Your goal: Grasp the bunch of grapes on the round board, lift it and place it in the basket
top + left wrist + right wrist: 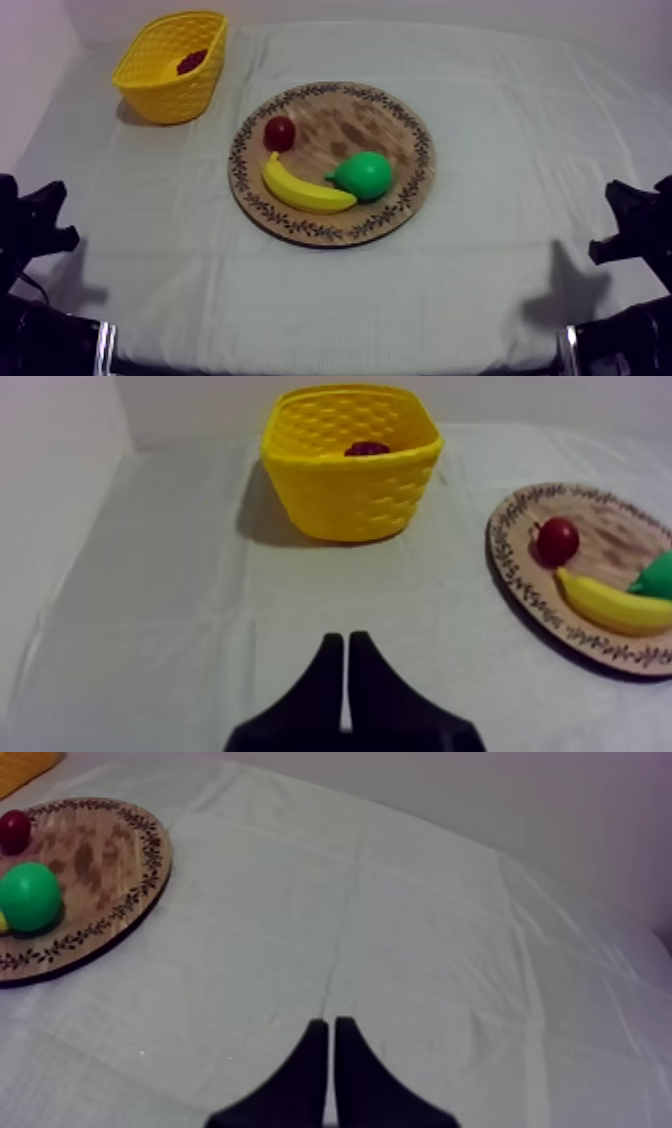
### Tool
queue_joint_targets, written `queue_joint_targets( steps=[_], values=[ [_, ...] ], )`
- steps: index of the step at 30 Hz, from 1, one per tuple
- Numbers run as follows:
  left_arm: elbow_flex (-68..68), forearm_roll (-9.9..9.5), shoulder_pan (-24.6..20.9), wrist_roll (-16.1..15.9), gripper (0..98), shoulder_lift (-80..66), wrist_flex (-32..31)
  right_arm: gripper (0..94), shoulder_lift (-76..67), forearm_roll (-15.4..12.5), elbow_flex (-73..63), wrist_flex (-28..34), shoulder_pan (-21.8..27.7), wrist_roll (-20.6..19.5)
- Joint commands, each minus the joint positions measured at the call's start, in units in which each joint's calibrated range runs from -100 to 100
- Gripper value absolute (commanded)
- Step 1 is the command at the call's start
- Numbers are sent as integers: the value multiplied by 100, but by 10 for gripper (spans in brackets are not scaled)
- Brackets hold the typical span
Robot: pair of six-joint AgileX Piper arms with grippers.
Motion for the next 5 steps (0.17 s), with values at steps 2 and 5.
queue_joint_targets(
  steps=[2, 5],
  values=[
    [7, -3, 2, -209, 0, 0, -5, 5, 0, -2, -1, -7, -1, -1],
    [7, -6, 2, -243, 0, 0, -8, 5, 0, -2, -1, -7, -1, -1]
  ],
)
